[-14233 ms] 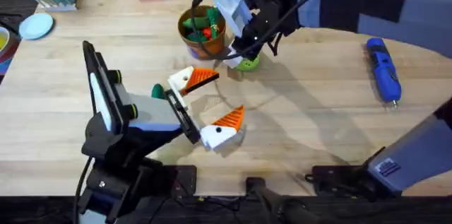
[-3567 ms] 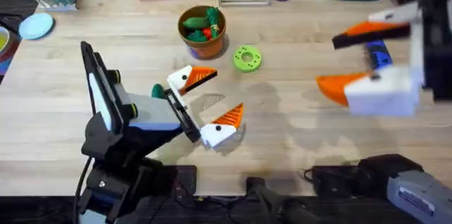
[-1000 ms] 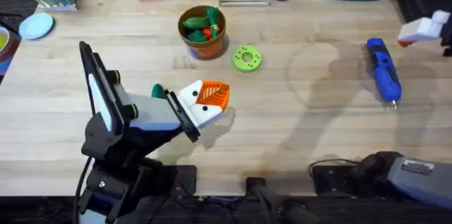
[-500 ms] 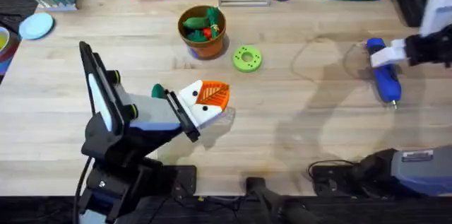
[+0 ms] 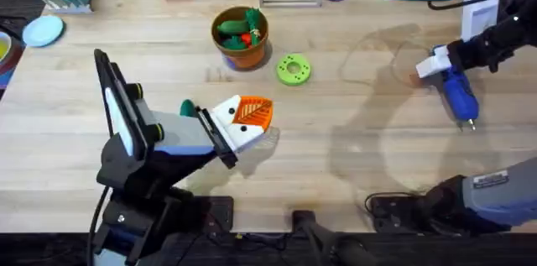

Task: Pick up the gripper from the table and insert it into the empty holder that is missing its gripper. Then pick up a screw, insert it into the mounting hole, and use the screwdriver to tighten it. Finally, clean up the table by picking up the vegetable and placing it into the bucket.

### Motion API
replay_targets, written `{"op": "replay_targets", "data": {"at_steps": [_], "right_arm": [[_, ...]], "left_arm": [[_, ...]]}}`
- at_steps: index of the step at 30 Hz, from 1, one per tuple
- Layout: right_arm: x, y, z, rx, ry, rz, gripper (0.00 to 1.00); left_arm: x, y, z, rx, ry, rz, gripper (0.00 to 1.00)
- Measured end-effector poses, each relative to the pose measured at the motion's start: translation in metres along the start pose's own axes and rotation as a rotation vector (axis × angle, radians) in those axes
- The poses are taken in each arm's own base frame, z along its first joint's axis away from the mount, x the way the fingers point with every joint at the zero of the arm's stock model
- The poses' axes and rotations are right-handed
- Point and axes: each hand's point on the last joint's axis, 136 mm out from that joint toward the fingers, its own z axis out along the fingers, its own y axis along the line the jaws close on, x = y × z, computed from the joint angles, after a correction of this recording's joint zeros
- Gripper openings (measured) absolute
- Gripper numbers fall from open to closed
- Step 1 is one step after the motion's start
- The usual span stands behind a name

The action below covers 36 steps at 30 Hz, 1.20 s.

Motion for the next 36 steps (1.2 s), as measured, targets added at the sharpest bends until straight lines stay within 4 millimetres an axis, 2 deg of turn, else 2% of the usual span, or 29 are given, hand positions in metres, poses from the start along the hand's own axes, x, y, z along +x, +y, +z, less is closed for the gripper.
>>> {"op": "replay_targets", "data": {"at_steps": [14, 16, 19, 21, 28, 36], "right_arm": [[0.0045, 0.0007, 0.0032, -0.032, 0.016, 0.017, 0.975], [0.0043, 0.0016, 0.0030, -0.038, 0.015, 0.018, 0.891], [0.0034, 0.0012, 0.0030, -0.040, 0.010, 0.019, 0.680], [0.0033, 0.0002, 0.0031, -0.039, 0.009, 0.021, 0.605], [0.0037, 0.0001, 0.0032, -0.039, 0.010, 0.022, 0.516], [0.0029, -0.0048, 0.0042, -0.017, 0.011, 0.014, 0.277]], "left_arm": [[0.0001, 0.0000, 0.0000, 0.000, 0.000, 0.000, 0.008], [0.0000, 0.0000, 0.0000, 0.000, 0.000, 0.000, 0.008], [0.0001, 0.0000, 0.0000, 0.000, 0.000, 0.000, 0.008], [0.0000, 0.0000, 0.0000, 0.000, 0.000, 0.000, 0.008], [0.0000, 0.0000, 0.0000, 0.000, 0.000, 0.000, 0.008], [0.0000, 0.0000, 0.0000, 0.000, 0.000, 0.000, 0.008]]}}
